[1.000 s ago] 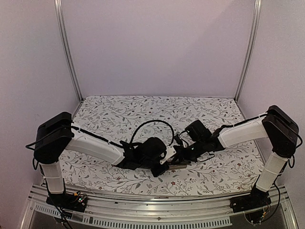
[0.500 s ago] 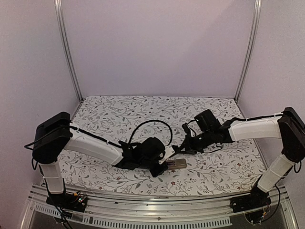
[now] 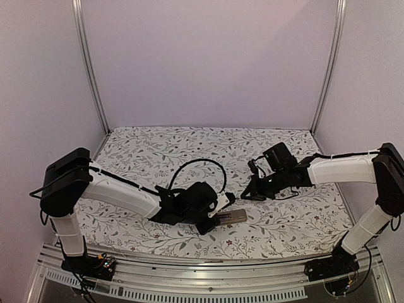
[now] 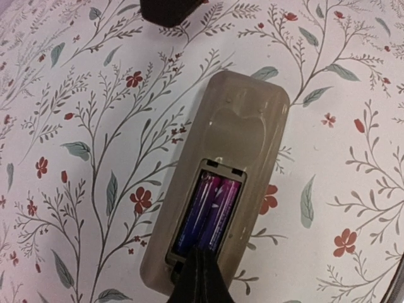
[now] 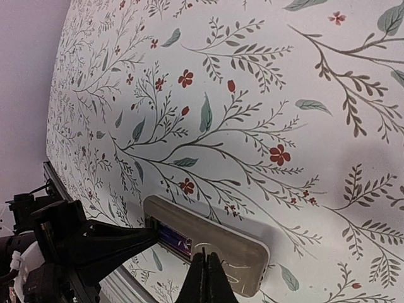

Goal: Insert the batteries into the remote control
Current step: Adjust the battery in the battery compartment.

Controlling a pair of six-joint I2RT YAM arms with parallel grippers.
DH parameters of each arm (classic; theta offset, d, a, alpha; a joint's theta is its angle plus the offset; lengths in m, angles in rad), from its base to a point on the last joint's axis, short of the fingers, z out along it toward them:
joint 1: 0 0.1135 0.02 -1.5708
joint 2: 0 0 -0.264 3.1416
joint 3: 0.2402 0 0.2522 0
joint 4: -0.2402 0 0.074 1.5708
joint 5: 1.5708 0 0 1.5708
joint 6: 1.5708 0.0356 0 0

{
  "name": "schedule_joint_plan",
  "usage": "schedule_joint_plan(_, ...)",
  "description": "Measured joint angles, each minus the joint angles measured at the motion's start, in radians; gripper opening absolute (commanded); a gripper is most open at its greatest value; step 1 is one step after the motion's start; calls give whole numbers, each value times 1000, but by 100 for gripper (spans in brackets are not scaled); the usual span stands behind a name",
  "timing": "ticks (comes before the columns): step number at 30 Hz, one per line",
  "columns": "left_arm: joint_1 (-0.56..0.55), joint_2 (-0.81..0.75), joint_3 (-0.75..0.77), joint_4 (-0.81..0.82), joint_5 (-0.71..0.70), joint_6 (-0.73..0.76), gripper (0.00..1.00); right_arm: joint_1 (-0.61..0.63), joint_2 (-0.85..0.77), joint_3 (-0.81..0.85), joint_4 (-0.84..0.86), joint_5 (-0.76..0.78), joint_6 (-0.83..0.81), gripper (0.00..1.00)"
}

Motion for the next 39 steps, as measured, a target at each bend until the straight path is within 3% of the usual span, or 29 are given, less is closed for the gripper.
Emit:
schedule_joint_plan(12,0,-44,-13,-17,-40,19,0,64,85,3,18,-29,-5,0)
schedule_joint_plan(20,3,-155,-62,40,-67,38,0,75,86,6,19,-54,-9,0)
schedule_joint_plan(30,34,-246,-233,85,-116,-93,0,192,199,98,40,-108,-27,0)
schedule_joint_plan(39,34,-246,-265,97,-134,-132,0,195,238,180,10,-104,-39,0)
